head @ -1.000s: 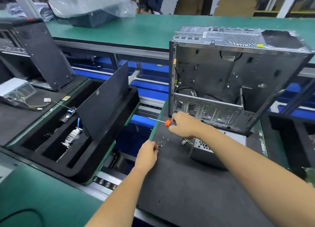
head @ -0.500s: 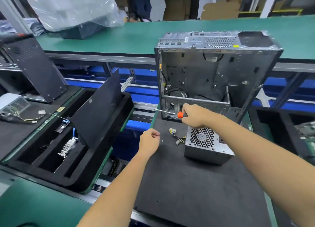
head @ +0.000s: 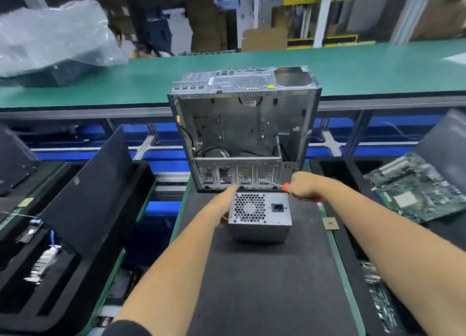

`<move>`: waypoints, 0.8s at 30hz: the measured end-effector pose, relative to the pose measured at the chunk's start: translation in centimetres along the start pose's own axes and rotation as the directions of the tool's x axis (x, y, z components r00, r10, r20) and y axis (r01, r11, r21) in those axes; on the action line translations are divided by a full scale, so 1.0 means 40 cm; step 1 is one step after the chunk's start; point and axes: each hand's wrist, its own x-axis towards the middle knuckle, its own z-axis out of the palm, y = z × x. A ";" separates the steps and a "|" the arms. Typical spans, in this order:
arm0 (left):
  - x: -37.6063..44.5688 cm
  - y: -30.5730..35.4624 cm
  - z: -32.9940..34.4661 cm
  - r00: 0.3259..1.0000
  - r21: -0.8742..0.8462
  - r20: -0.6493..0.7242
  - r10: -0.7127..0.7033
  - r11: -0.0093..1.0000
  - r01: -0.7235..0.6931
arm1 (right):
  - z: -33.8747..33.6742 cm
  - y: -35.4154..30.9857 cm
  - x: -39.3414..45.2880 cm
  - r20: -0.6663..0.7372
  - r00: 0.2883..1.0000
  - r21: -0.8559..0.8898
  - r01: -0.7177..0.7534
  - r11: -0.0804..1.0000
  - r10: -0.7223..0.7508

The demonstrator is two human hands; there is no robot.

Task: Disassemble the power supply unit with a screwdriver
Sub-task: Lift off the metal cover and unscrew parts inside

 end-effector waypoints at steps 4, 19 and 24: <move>-0.021 -0.001 -0.004 0.999 0.023 -0.004 -0.053 0.998 0.053 | 0.030 0.077 0.001 0.116 0.979 0.022 -0.174 0.985 0.170; 0.004 -0.022 -0.004 0.999 0.015 0.038 -0.002 1.000 0.002 | 0.202 0.101 0.007 0.138 0.961 -0.093 -0.227 0.969 0.239; -0.002 -0.018 -0.010 0.998 0.027 0.066 -0.001 1.000 -0.001 | 0.163 0.082 0.013 0.091 0.966 -0.128 -0.228 0.965 0.241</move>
